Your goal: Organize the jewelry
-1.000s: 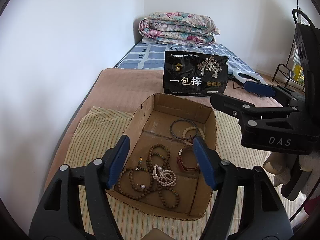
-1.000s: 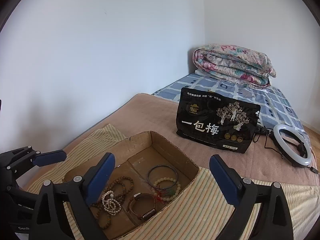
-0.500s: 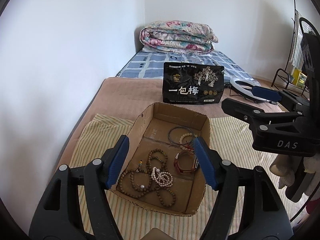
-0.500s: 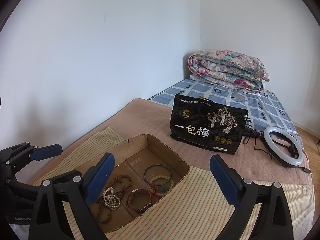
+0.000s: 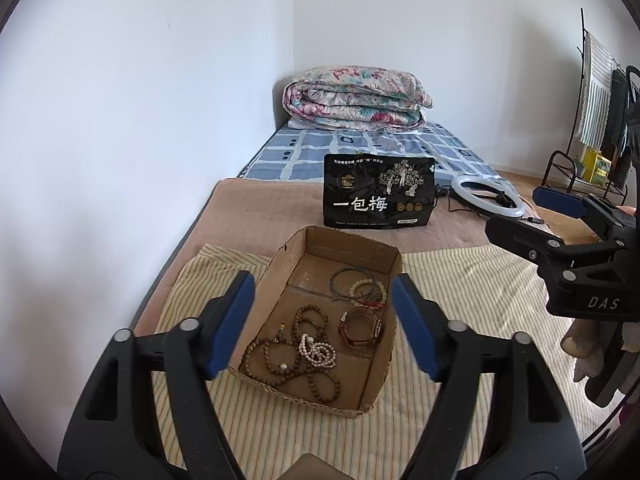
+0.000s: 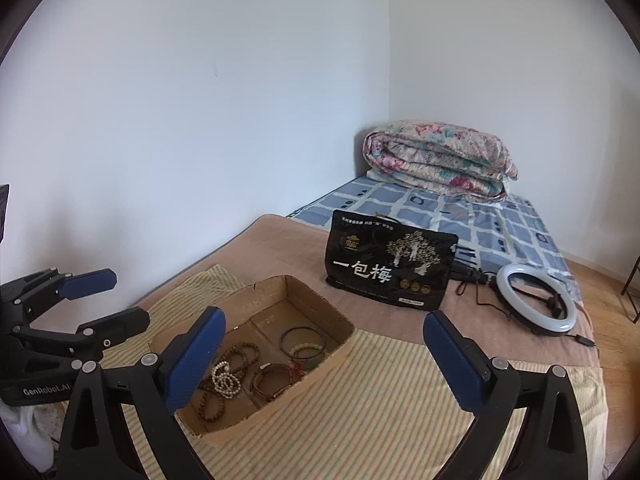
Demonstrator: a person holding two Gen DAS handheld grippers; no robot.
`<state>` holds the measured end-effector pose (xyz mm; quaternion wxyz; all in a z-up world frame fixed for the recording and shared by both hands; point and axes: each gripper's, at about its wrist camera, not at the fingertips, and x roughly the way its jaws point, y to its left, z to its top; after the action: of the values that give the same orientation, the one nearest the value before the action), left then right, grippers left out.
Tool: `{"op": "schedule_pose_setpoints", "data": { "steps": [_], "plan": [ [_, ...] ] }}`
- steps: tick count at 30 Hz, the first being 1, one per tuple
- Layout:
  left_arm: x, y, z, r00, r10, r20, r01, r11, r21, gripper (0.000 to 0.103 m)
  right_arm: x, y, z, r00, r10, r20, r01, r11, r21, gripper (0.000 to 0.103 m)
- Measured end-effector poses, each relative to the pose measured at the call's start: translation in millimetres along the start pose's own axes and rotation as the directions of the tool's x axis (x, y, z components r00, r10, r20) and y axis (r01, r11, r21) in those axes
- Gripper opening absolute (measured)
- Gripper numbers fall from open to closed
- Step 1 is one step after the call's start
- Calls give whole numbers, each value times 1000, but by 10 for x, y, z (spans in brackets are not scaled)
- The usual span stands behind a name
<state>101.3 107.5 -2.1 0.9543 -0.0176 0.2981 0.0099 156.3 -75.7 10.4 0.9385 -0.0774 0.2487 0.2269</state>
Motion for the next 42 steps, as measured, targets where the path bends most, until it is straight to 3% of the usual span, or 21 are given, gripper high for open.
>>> {"op": "schedule_pose_setpoints", "data": {
  "steps": [11,20,30,42],
  "plan": [
    [-307,-251,-114,999,-2,48,-1,998,56,83,-375,-152,-160,1000,-26,9,25,1000,11,103],
    [-406,-373,-178,999,-38,36,36,998,57,83,-524,-220,-344,998,-61,-1,61,998,8,103],
    [-446,-438,-202,998,6,58,-10,996,85,102,-529,-236,-431,997,-76,-7,76,997,-15,103],
    [-388,-509,-221,999,20,40,-24,993,112,102,-518,-237,-470,997,-81,-5,81,997,-20,103]
  ]
}}
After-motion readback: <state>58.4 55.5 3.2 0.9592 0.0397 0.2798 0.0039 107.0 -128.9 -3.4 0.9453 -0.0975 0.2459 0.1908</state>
